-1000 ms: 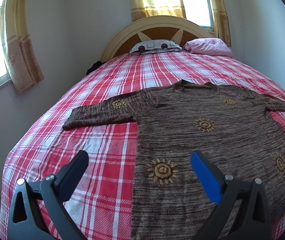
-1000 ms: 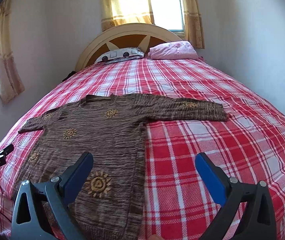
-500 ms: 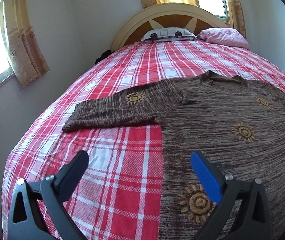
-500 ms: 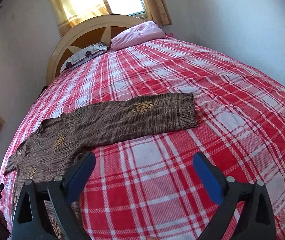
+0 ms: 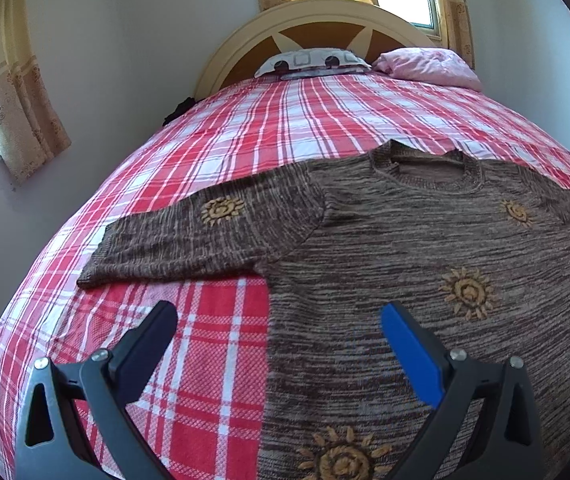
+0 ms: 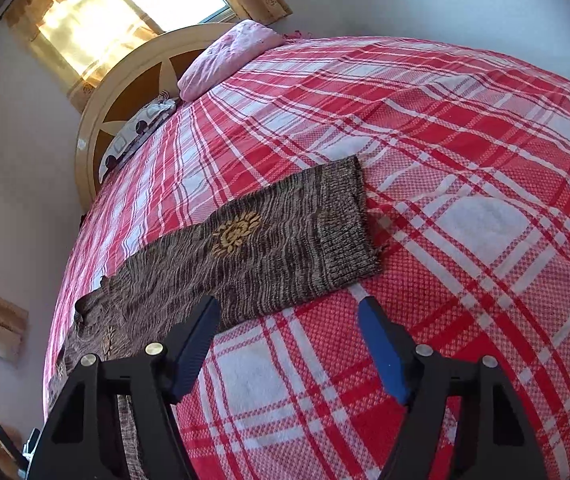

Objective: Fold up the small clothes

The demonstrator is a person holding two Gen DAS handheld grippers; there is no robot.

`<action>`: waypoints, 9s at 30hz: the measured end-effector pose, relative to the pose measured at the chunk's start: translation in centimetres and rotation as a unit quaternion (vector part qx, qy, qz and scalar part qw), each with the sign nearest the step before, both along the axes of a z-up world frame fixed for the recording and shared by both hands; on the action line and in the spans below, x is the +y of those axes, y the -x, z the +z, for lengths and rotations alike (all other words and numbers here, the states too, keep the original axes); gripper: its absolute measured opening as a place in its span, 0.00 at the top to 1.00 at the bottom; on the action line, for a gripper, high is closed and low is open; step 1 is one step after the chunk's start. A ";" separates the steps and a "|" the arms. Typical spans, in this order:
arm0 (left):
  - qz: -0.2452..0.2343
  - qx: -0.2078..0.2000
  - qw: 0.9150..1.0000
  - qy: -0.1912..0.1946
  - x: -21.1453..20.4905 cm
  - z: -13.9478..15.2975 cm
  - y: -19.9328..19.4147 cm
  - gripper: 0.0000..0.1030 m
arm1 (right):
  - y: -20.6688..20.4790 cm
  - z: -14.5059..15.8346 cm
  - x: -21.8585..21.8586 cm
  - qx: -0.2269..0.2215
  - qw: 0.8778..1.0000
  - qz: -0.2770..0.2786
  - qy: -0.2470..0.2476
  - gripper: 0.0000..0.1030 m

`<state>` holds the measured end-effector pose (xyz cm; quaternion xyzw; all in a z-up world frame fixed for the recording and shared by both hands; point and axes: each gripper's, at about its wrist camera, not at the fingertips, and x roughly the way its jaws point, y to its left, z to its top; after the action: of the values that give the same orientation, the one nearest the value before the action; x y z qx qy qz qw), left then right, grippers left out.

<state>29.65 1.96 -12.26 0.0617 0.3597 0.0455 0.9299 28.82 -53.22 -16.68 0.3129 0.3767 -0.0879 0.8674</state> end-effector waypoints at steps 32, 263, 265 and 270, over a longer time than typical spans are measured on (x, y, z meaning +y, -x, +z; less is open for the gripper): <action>-0.077 0.041 0.996 0.030 -4.4 -1.3 -1.7 0.00 | -6.2 4.1 5.8 -0.046 0.987 0.076 0.133 0.90; 0.242 -0.006 0.918 0.314 24.1 -6.2 -8.5 0.23 | -7.8 -2.7 27.8 -0.004 0.905 0.267 0.333 0.16; 0.247 -0.007 0.917 0.313 24.4 -6.2 -8.5 0.34 | -7.8 -2.7 27.8 -0.004 0.905 0.266 0.333 0.16; 0.250 -0.012 0.899 0.359 26.2 -7.1 -8.0 0.91 | -7.8 -2.7 27.7 -0.005 0.905 0.266 0.333 0.16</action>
<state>37.63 28.12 -19.34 -0.3686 0.3442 0.1454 0.8512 36.63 -25.49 -19.37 -0.1054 0.3909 0.0276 0.9140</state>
